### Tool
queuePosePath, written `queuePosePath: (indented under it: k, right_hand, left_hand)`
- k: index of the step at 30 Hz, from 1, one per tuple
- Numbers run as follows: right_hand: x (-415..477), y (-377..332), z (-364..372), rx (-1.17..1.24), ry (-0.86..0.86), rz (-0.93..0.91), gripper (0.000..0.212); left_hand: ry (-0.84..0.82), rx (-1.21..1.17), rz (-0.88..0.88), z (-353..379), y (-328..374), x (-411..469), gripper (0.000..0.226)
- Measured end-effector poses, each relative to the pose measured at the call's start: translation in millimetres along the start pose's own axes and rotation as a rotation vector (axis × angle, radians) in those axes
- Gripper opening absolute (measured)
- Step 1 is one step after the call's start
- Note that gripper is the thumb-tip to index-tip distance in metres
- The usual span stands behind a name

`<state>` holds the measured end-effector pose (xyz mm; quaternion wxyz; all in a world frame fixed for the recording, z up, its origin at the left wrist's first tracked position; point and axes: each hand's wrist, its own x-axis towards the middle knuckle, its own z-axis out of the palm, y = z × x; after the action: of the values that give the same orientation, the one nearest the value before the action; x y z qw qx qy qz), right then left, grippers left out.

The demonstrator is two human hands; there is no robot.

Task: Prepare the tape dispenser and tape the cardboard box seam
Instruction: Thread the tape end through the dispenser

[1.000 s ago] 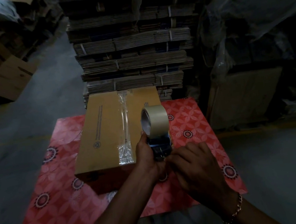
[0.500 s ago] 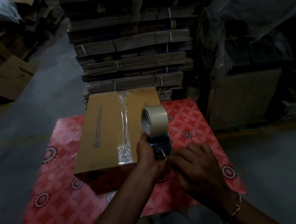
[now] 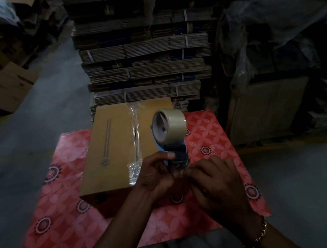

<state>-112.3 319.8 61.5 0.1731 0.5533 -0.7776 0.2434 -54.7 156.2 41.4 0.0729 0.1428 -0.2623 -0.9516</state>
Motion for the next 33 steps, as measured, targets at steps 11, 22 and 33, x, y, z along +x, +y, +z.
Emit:
queuePosePath:
  k: [11, 22, 33]
  right_hand:
    - [0, 4, -5, 0.276, 0.188, 0.118, 0.046]
    - [5, 21, 31, 0.382, 0.214, 0.138, 0.057]
    - [23, 9, 9, 0.587, 0.239, 0.127, 0.018]
  left_hand:
    - [0.045, -0.124, 0.057, -2, 9, 0, 0.058]
    - [-0.078, -0.131, 0.077, 18, 17, -9, 0.055]
    - [-0.022, -0.082, 0.064, 24, 20, -17, 0.054]
